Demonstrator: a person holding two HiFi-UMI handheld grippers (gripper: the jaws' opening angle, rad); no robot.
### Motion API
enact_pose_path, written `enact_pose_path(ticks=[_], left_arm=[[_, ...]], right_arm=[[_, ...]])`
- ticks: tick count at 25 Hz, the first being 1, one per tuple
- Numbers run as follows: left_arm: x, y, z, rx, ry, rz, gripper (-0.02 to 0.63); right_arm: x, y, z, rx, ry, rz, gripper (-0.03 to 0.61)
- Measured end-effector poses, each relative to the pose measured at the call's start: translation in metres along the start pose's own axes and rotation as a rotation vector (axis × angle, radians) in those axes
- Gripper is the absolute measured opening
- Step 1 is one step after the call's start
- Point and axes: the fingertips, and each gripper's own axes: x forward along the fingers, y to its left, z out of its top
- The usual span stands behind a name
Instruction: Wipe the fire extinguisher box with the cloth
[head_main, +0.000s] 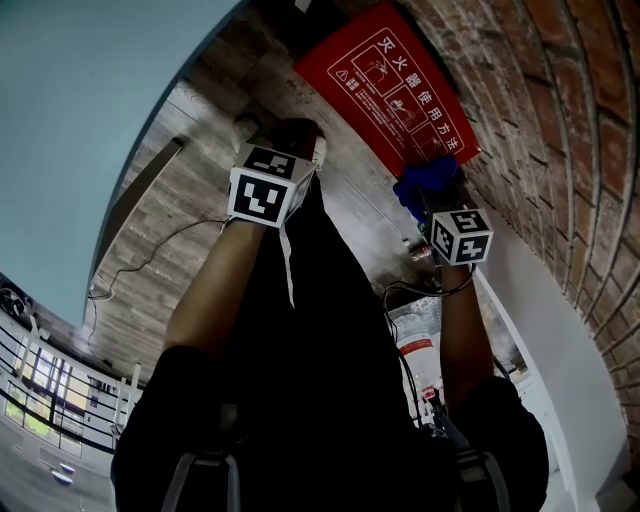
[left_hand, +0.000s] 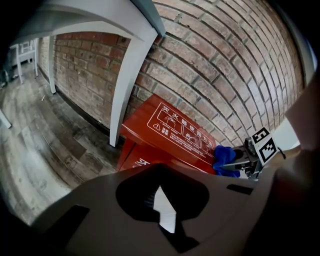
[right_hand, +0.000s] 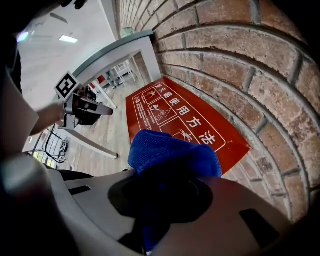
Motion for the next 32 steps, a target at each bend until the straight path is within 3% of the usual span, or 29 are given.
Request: enact_pose_path(ticks=[8,14,23,32], left_arm=[[0.002,0.000,-0.005,0.003,0.010,-0.008,0.005],[-0.006,0.010,-0.005,0.006,0.011,0.011,0.005],[-0.010,0.012,0.001,-0.006,0.000,0.018,0.005],[-0.025,-0.006,0.028,0.019,-0.021,0.007,0.005]], right_arm=[[0.003,-0.001,0.004,-0.104,0.020,-0.085,0.097],[0.002,-0.027,0.019,0.002,-0.088,-0.154,0.097],[-0.010,-0.101,0.051,0.175,-0.148,-0.271,0.097],[-0.014,-0.102,0.054,0.200,-0.220,-0.302,0.097]])
